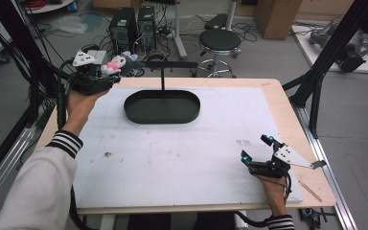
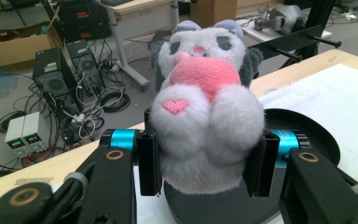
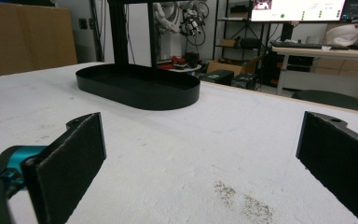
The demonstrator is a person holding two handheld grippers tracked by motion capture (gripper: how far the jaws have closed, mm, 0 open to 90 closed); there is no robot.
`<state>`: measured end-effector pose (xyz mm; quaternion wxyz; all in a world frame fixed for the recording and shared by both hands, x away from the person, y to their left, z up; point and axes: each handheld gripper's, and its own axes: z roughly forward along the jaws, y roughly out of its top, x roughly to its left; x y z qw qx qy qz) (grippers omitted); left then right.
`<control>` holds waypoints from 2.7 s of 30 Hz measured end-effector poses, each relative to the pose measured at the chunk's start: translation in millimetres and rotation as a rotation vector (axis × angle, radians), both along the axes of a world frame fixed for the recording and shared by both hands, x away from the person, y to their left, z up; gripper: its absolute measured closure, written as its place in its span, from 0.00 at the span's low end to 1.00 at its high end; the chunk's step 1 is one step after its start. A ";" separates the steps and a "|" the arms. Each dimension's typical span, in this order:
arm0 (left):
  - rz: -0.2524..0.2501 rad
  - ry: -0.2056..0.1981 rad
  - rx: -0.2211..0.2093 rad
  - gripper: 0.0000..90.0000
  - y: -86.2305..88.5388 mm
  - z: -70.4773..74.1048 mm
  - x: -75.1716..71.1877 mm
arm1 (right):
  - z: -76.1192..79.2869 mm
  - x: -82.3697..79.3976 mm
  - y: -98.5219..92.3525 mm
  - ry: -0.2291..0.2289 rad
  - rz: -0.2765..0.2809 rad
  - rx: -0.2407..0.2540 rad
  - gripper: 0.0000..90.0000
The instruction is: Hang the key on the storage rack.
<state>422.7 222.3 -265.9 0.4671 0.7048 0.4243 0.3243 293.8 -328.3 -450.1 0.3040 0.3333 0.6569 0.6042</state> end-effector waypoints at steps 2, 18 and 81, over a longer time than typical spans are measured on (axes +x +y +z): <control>-0.003 0.005 0.009 0.63 -2.6 1.2 3.1 | -0.2 -0.6 0.0 -0.004 -0.002 -0.002 0.00; 0.032 0.020 0.006 0.63 -6.0 -6.1 17.8 | -1.2 -1.8 -1.8 -0.029 -0.010 0.012 0.00; -0.004 0.179 -0.033 0.60 18.7 -75.6 39.0 | -2.4 -3.7 -2.9 -0.040 -0.017 0.034 0.00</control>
